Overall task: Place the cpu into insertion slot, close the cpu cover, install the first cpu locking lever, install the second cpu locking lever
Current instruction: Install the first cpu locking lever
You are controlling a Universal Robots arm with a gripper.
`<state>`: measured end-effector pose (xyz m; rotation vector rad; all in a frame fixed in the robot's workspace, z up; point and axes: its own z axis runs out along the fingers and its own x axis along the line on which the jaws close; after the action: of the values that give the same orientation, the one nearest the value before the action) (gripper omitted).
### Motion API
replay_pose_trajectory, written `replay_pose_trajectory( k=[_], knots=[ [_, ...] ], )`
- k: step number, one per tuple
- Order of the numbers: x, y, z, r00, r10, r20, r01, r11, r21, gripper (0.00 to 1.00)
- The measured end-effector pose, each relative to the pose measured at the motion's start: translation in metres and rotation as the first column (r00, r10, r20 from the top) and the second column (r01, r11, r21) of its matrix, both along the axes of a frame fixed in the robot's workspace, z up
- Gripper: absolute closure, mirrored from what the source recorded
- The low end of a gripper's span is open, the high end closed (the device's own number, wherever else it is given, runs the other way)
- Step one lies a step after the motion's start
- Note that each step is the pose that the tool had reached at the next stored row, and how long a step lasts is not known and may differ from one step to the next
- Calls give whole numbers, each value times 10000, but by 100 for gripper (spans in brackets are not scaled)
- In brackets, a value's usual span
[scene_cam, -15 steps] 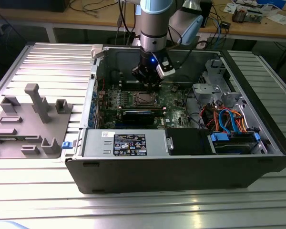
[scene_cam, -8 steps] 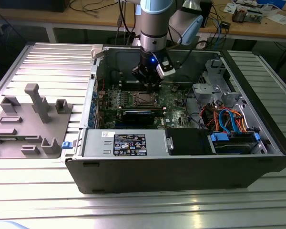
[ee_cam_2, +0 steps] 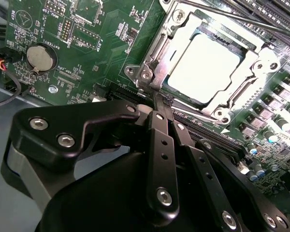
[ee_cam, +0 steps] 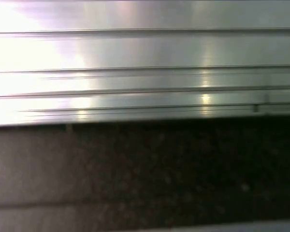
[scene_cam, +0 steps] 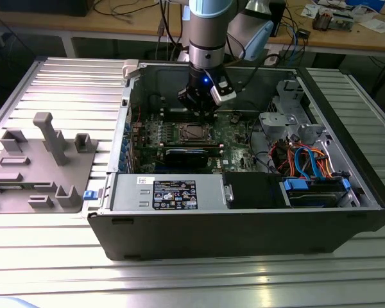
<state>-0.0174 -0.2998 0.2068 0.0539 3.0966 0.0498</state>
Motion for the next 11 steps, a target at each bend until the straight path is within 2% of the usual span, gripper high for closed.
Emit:
replay_pose_trajectory(
  k=[11],
  knots=[
    [2, -38, -38, 10000, -2, -4, 2, 10000, -9, 89]
  ],
)
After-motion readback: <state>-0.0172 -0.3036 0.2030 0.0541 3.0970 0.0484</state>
